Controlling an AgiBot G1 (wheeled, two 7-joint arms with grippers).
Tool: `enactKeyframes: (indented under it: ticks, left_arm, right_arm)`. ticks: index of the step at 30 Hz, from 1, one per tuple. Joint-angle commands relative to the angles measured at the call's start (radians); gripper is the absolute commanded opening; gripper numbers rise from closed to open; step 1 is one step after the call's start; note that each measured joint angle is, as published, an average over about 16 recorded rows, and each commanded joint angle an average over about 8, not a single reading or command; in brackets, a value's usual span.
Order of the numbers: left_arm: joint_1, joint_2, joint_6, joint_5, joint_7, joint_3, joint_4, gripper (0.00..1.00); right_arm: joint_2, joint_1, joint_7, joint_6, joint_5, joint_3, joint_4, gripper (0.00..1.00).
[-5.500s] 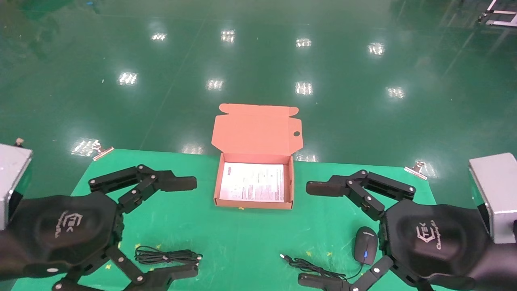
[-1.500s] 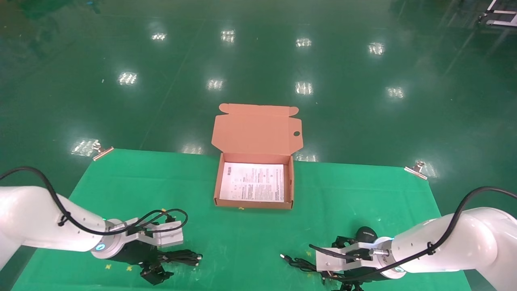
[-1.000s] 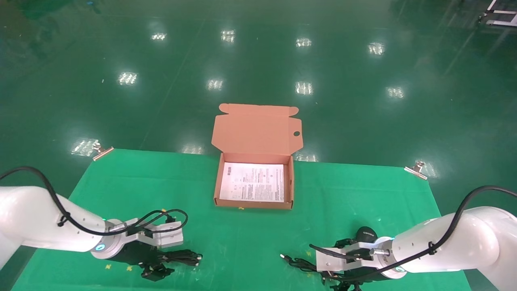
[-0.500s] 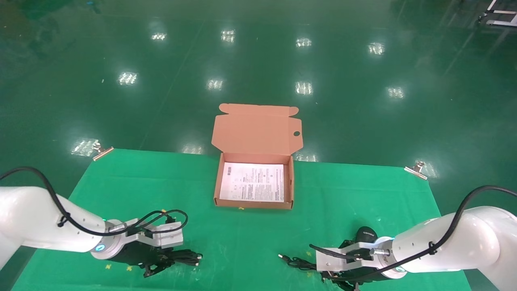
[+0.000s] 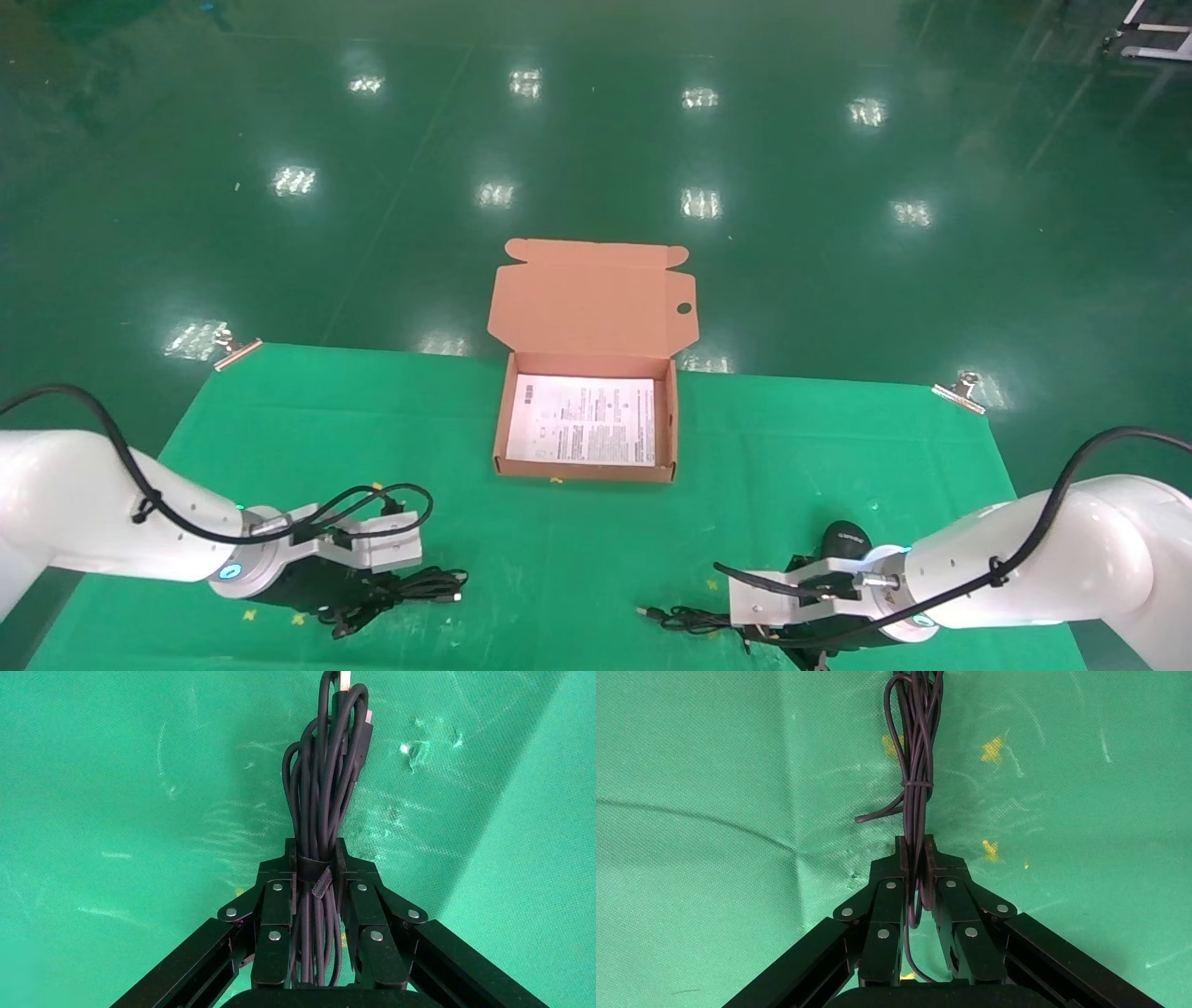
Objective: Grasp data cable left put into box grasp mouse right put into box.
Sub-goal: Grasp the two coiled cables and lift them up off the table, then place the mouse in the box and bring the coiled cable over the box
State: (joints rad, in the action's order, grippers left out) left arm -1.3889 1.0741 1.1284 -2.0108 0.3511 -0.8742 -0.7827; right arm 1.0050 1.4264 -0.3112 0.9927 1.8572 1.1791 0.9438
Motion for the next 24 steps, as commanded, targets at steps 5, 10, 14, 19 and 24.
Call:
enactKeyframes:
  ticks: [5,10,14,19,24]
  left_arm:
    - [-0.012,-0.015,-0.005,0.000,-0.003,0.007,-0.030,0.00]
    - [-0.045,-0.050,-0.034,-0.016,0.014,0.027,-0.131,0.00]
    - [-0.073,-0.067,-0.086,-0.060,0.049,0.043,-0.232,0.00]
    - [-0.101,-0.059,-0.164,-0.135,0.110,0.062,-0.338,0.00]
    - [-0.128,-0.032,-0.218,-0.202,0.168,0.078,-0.401,0.00]
  right_arm:
    - [-0.029,0.036,-0.036,-0.015,0.014,-0.019,0.040,0.00]
    - [-0.096,0.122,-0.136,-0.048,0.083,-0.060,0.171,0.00]
    - [-0.108,0.196,-0.200,-0.077,0.163,-0.088,0.264,0.00]
    - [-0.044,0.276,-0.224,-0.132,0.217,-0.118,0.281,0.00]
    - [0.058,0.333,-0.185,-0.220,0.208,-0.145,0.199,0.00]
